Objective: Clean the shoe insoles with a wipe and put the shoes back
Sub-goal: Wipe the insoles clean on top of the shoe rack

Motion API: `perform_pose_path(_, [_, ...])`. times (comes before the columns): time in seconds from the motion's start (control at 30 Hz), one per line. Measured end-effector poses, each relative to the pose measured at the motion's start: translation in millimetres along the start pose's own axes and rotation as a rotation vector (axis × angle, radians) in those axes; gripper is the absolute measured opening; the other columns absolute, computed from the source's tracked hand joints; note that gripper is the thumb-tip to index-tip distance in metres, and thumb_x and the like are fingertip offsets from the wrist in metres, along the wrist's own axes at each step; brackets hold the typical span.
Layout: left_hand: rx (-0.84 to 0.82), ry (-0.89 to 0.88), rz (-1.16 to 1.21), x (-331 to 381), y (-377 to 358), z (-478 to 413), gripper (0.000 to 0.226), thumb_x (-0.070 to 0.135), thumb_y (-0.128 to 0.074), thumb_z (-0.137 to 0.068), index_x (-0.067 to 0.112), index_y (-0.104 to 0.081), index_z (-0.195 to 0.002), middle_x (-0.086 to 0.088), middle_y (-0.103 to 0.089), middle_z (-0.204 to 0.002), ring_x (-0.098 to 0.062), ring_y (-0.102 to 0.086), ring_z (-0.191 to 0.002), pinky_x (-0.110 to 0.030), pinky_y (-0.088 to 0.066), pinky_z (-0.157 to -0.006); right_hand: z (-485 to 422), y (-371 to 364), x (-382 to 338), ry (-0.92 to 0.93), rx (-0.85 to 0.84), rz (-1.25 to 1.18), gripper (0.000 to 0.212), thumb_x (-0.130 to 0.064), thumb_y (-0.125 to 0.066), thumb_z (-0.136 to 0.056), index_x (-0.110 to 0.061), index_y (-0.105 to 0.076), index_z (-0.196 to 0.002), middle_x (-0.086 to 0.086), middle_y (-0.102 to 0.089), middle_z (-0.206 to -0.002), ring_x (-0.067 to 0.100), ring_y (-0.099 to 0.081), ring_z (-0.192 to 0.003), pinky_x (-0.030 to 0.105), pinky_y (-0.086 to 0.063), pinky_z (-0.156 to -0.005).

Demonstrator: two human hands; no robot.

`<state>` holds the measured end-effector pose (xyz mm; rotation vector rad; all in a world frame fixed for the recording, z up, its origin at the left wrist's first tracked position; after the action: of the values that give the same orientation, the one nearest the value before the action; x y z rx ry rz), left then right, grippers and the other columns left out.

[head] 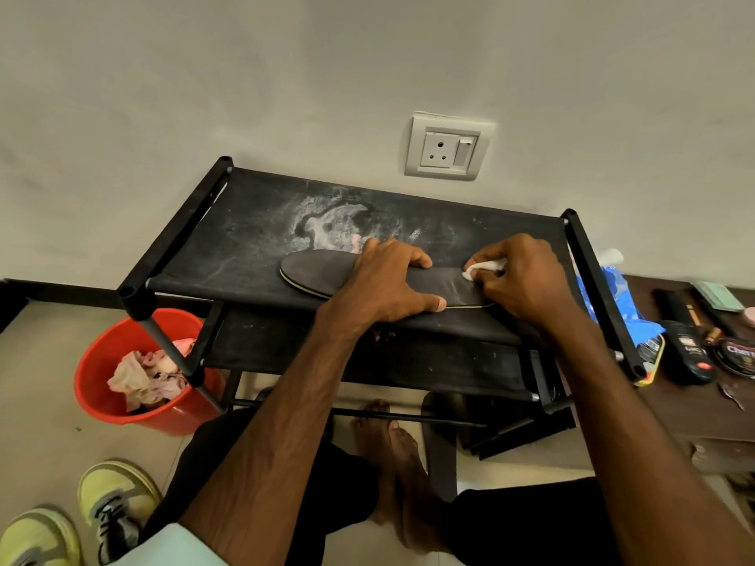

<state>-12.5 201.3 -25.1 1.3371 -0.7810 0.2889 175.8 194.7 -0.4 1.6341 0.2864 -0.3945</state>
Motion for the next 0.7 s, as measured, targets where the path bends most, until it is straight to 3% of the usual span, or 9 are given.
perform_pose_path(0.2, [0.002,-0.029,-0.018,-0.5,-0.3,-1.2,0.066,0.054,-0.083,-0.073,0.030,-0.064,-0.131,0.007,-0.061,-0.130,-0.020,-0.038,-0.128,-0.034,-0.038,-0.104,6.6,-16.3,-34.5,0.140,-0.054,-0.068,0.015,-0.021,-0.077,-0.085,-0.032,-0.082,-0.093,-0.004,-0.078,-0.090,0.014,-0.069,-0.080,0.039,-0.060,-0.076])
perform_pose_path(0.37, [0.015,-0.016,0.013,-0.5,-1.5,-0.7,0.066,0.054,-0.083,-0.072,0.031,-0.064,-0.130,0.006,-0.058,-0.130,-0.019,-0.037,-0.130,-0.035,-0.036,-0.109,2.4,6.3,2.2,-0.004,-0.008,0.000,0.020,-0.022,-0.075,-0.082,-0.038,-0.082,-0.092,-0.007,-0.077,-0.087,0.018,-0.069,-0.084,0.038,-0.059,-0.080])
perform_pose_path(0.5, [0.009,-0.011,0.018,-1.3,-0.8,-1.1,0.066,0.053,-0.084,-0.072,0.030,-0.063,-0.131,0.006,-0.058,-0.132,-0.019,-0.037,-0.131,-0.038,-0.036,-0.112,1.9,16.7,21.3,-0.092,0.005,0.007,0.020,-0.021,-0.074,-0.084,-0.035,-0.082,-0.095,-0.002,-0.078,-0.095,0.021,-0.069,-0.089,0.045,-0.060,-0.086])
perform_pose_path(0.7, [0.010,-0.016,-0.017,-2.0,-1.2,-2.4,0.066,0.055,-0.083,-0.072,0.031,-0.064,-0.131,0.008,-0.060,-0.132,-0.019,-0.039,-0.130,-0.037,-0.035,-0.110,8.4,-7.3,-24.8,0.072,-0.022,0.027,0.021,-0.017,-0.073,-0.081,-0.029,-0.083,-0.096,0.002,-0.078,-0.092,0.023,-0.070,-0.083,0.042,-0.060,-0.079])
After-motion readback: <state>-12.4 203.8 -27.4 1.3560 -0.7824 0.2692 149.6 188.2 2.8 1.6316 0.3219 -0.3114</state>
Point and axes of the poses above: each hand's wrist, its own z-axis away from the middle knuckle, its own y-axis out of the back of the hand, x = y × z, the point moved 7 cm from there along -z, towards the middle knuckle
